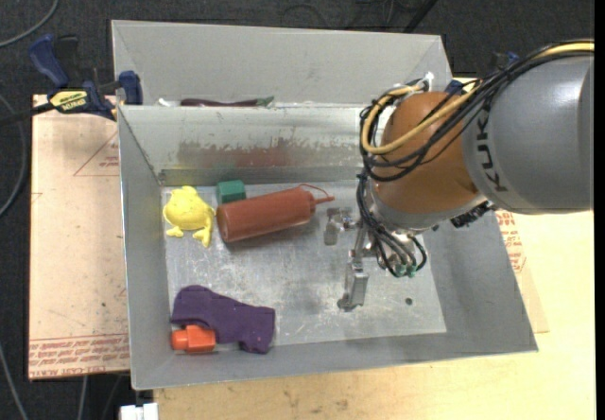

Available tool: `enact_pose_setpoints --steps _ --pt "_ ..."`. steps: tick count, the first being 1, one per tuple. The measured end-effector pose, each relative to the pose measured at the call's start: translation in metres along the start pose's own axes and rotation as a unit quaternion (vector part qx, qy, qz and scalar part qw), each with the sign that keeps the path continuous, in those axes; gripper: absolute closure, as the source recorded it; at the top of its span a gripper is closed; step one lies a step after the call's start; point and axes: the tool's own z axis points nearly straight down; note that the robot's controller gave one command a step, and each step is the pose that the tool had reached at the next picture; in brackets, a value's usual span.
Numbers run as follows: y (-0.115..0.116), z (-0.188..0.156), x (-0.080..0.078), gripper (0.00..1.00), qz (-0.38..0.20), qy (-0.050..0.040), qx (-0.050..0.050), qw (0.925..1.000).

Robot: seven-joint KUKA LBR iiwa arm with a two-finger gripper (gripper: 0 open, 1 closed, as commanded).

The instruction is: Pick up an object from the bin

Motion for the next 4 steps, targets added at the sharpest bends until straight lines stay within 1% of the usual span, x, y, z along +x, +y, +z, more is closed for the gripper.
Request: enact_pose_setpoints --steps 1,2,3,4 --pt "0.0 -0.004 -0.001 0.0 0.0 -0.0036 0.0 1.0" --pt "0.02 0.013 -0.046 0.0 0.026 -0.0043 0.0 0.9996" --pt "0.059 0.041 -0.053 0.0 -0.016 -0.0044 0.001 0.9999" --pt "0.088 0.054 -0.068 0.0 -0.067 0.0048 0.011 0.9977"
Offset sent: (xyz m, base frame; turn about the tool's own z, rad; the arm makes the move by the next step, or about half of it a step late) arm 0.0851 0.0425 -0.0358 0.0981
